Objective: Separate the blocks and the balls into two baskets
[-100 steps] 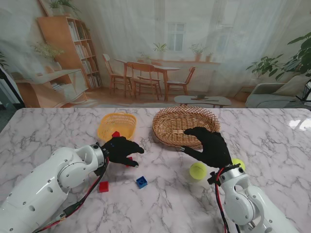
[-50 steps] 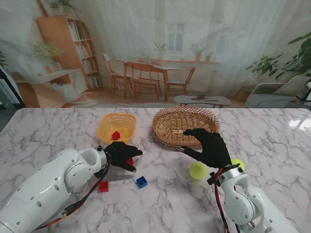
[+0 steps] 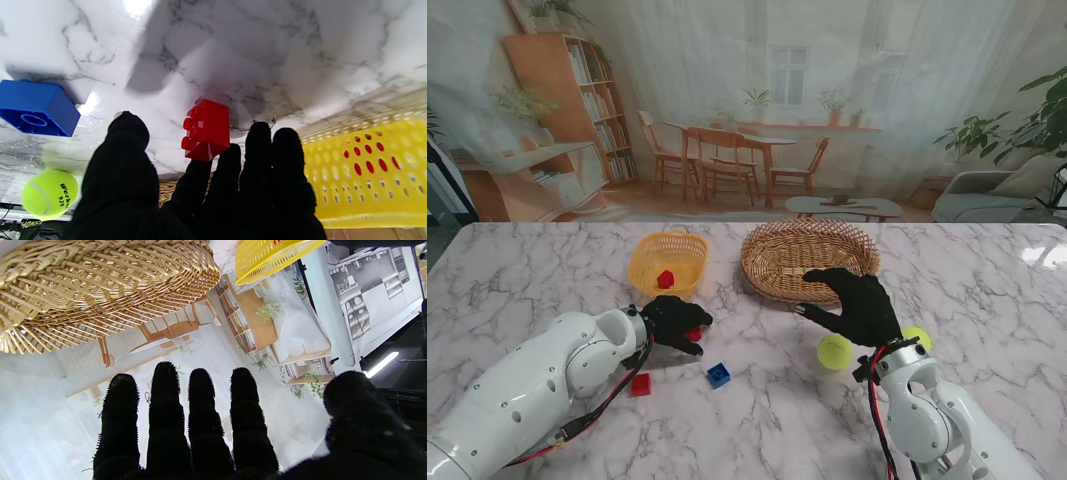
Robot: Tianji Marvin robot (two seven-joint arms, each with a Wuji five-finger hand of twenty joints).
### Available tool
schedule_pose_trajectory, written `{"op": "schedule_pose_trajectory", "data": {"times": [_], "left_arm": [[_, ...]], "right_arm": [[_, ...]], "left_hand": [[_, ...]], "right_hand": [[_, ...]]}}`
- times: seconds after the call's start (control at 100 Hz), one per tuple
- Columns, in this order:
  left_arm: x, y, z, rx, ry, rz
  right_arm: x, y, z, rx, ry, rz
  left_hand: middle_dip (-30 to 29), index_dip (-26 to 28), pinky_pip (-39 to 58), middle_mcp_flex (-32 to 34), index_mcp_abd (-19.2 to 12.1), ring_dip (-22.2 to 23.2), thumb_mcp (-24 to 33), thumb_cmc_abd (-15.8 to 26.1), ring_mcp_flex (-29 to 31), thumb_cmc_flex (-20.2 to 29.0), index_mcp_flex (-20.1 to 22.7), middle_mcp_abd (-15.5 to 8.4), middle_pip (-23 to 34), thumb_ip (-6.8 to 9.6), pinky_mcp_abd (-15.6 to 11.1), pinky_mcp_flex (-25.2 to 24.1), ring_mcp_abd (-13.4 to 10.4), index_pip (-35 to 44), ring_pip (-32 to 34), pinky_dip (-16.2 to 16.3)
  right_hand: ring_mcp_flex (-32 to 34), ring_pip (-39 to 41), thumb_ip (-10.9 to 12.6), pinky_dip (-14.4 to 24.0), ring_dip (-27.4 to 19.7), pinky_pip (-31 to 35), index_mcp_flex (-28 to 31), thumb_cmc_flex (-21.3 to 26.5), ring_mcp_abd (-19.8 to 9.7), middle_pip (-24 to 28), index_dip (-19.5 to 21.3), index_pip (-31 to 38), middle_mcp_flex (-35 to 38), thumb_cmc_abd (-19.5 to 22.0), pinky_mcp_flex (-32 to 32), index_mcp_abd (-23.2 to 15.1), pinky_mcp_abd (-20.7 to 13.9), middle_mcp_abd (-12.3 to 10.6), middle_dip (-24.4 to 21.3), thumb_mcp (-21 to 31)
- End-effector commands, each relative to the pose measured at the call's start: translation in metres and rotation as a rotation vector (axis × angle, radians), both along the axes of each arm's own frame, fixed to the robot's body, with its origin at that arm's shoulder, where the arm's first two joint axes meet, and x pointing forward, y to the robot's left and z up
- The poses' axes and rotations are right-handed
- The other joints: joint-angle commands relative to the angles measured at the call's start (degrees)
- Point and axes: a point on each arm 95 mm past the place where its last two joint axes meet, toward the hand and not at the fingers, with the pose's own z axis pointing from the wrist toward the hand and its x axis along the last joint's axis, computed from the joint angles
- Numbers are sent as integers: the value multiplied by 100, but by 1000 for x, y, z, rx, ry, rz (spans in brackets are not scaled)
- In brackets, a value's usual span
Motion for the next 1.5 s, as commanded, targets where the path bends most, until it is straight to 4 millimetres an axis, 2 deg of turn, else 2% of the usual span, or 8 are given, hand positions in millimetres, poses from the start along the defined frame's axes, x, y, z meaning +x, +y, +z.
{"op": "schedule_pose_trajectory", "data": {"times": [0.0, 0.27, 0.6, 0.83, 1.01, 1.12, 1.29, 1.49], "left_arm": [[0, 1, -4, 16, 22, 8], [-1, 3, -8, 31, 21, 6], [-2, 6, -8, 54, 7, 7], [-3, 6, -8, 64, -1, 7], [-4, 5, -9, 72, -5, -3], [-5, 4, -9, 72, 10, 0], [-5, 4, -10, 75, 27, 0], [-7, 2, -6, 50, 28, -4]], "right_arm": [[-1, 1, -1, 1, 3, -2], [0, 2, -1, -5, 11, -4], [0, 2, -2, -6, 12, -3], [0, 2, -2, -7, 13, -4], [0, 2, -2, -7, 14, -5], [0, 2, -2, -6, 13, -6], [0, 1, -2, -6, 14, -7], [0, 1, -2, -6, 14, -9]], "left_hand": [[115, 105, 180, 101, 63, 118, 140, -130, 102, 105, 108, 41, 174, -14, -113, 46, 21, 119, 213, -35], [947, 902, 434, 113, -191, 705, 327, -296, 243, 235, -202, -286, 929, 59, -195, 141, -199, 964, 618, 87], [1189, 1124, 654, 341, -326, 963, 441, -213, 493, 416, -157, -415, 1172, 51, -172, 312, -275, 1501, 811, 216], [1564, 1680, 928, 459, -485, 1325, 569, -371, 638, 592, -309, -564, 1495, 83, -171, 418, -398, 2122, 1135, 392], [1580, 1560, 918, 389, -473, 1348, 758, -427, 636, 778, -370, -551, 1479, 148, -247, 477, -440, 1960, 1127, 388], [2802, 1746, 1122, 644, -554, 1484, 1113, -599, 754, 1147, -360, -531, 1155, 54, -331, 693, -475, 2026, 1288, 368], [3279, 1759, 1187, 1014, -678, 1498, 1159, -623, 855, 1560, -306, -566, 660, 60, -348, 802, -490, 2199, 1338, 293], [3719, 1771, 1282, 1348, -785, 1982, 1168, -621, 976, 1762, -256, -615, 199, 110, -393, 892, -490, 2397, 1383, 299]], "right_hand": [[107, -297, 131, 69, 116, -86, 53, 44, 52, -102, 22, -41, 52, 215, -91, -145, 115, -24, 67, -76], [121, -307, 130, 73, 126, -88, 46, 40, 56, -105, 17, -51, 80, 222, -88, -140, 125, -28, 101, -79], [144, -309, 129, 74, 139, -96, 60, 52, 57, -129, 21, -32, 147, 221, -87, -216, 124, -87, 119, -83], [137, -319, 131, 76, 141, -103, 41, 50, 64, -138, 14, -37, 135, 233, -93, -172, 133, -61, 132, -84], [143, -318, 131, 78, 144, -106, 31, 48, 52, -133, 10, -44, 132, 225, -95, -169, 129, -62, 140, -86], [142, -318, 131, 78, 146, -111, 22, 46, 51, -134, 8, -50, 124, 230, -99, -163, 129, -61, 142, -87], [139, -318, 131, 75, 147, -123, 20, 47, 57, -130, 8, -51, 131, 228, -111, -157, 128, -64, 146, -86], [145, -317, 132, 76, 148, -127, 14, 46, 54, -130, 7, -55, 133, 228, -110, -156, 129, -55, 147, -86]]}}
